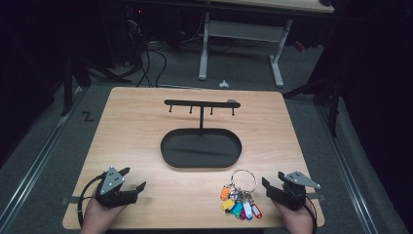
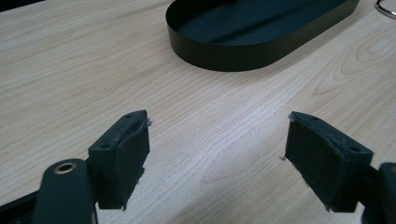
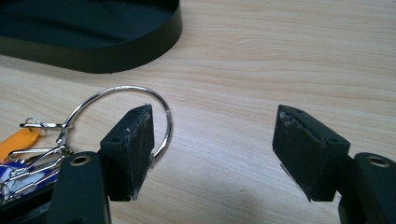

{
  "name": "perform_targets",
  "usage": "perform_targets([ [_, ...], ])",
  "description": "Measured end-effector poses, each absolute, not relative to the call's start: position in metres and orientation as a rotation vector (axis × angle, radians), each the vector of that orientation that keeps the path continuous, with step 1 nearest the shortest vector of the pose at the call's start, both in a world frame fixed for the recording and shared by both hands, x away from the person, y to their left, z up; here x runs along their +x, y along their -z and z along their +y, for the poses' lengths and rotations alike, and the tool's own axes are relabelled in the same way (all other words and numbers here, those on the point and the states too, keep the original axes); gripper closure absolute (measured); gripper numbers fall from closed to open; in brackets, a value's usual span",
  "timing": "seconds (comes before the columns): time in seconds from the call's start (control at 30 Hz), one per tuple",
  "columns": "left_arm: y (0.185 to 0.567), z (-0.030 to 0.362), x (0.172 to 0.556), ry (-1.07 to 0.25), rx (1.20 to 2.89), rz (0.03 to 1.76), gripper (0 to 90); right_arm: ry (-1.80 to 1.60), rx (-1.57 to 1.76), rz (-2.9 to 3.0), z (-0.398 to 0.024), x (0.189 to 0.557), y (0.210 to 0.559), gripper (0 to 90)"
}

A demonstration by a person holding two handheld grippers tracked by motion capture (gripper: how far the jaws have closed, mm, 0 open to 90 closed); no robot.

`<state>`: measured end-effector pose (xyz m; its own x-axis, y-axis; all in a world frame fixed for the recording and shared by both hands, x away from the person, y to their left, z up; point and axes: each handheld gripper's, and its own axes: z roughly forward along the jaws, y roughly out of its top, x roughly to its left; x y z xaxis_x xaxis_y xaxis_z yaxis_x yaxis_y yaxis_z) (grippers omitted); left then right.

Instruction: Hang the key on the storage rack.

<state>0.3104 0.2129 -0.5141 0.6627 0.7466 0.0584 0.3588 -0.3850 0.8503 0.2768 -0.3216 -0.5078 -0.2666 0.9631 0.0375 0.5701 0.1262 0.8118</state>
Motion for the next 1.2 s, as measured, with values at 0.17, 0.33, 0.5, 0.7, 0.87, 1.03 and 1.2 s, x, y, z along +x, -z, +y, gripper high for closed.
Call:
perform_targets([
  [0.17,0.515,0.211,0.309,-0.548,2.001,0.856,22.3,-0.987,1.469,1.959,-0.309,0.279,0.507,35.4],
  [0.33,0.514,0.214,0.306,-0.551,1.999,0.854,22.6,-0.994,1.439,2.067,-0.295,0.282,0.507,38.1],
  [0.5,0.516,0.216,0.305,-0.531,2.0,0.862,23.0,-0.95,1.439,2.155,-0.29,0.294,0.502,38.8],
  [0.7,0.516,0.215,0.305,-0.527,2.004,0.857,23.4,-0.782,1.36,2.311,-0.288,0.312,0.48,40.9],
  [0.87,0.515,0.215,0.303,-0.526,2.005,0.857,23.6,-0.65,1.376,2.411,-0.284,0.321,0.477,41.5],
  [1.03,0.516,0.213,0.304,-0.517,2.014,0.849,23.8,-0.517,1.386,2.468,-0.274,0.326,0.474,38.9],
  [1.2,0.517,0.211,0.304,-0.514,2.03,0.834,24.0,-0.436,1.433,2.522,-0.263,0.332,0.478,48.6],
])
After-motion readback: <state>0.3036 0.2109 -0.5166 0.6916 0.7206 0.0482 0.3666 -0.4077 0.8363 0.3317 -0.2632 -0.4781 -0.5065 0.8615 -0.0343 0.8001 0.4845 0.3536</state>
